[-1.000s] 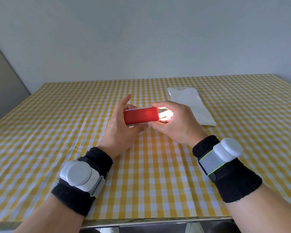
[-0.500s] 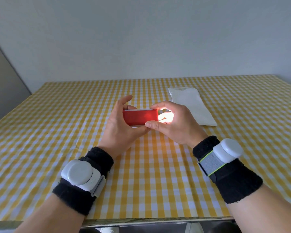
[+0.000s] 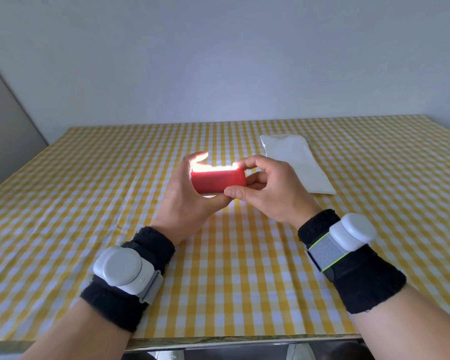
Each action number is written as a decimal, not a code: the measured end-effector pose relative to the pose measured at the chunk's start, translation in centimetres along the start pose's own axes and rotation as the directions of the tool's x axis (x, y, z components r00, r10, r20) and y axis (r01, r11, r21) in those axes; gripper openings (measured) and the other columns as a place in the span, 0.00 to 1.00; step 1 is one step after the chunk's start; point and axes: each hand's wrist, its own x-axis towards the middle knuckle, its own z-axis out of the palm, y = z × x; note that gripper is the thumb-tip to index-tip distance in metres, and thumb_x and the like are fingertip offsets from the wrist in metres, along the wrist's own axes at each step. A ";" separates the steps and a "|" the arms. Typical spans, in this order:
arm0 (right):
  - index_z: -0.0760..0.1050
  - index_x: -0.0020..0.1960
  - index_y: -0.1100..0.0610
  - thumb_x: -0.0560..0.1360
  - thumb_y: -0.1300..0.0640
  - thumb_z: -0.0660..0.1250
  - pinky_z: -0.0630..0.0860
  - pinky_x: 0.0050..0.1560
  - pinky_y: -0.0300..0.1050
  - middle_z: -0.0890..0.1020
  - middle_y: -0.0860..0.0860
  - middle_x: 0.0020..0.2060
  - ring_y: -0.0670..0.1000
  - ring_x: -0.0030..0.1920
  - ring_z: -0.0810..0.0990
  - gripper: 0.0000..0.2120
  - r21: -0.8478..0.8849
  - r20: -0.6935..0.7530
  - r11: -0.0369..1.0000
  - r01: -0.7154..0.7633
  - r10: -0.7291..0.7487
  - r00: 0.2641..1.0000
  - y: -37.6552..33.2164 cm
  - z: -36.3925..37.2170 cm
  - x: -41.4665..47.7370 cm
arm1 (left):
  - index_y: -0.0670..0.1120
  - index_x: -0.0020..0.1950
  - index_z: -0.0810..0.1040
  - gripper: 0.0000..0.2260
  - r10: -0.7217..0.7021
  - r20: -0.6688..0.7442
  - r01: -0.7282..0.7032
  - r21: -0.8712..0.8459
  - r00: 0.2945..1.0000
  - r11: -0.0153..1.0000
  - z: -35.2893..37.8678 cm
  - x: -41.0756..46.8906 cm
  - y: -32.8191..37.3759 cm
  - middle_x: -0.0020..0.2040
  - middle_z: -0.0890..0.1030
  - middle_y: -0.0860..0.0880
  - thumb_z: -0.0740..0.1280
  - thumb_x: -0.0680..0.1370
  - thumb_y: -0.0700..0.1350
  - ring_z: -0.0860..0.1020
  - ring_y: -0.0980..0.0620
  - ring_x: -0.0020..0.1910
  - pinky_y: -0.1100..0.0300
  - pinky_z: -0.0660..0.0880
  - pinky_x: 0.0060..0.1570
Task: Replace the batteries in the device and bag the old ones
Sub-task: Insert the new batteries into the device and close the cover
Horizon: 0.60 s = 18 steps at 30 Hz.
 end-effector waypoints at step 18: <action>0.80 0.60 0.50 0.68 0.48 0.83 0.86 0.50 0.45 0.89 0.47 0.44 0.45 0.44 0.89 0.24 -0.006 -0.014 1.000 -0.019 0.019 1.000 -0.3 0.1 -0.1 | 0.52 0.79 0.68 0.42 0.007 0.022 -0.007 0.020 1.000 1.000 -0.1 0.0 -0.2 0.63 0.81 0.55 0.84 0.70 0.53 0.83 0.62 0.58 0.76 0.76 0.52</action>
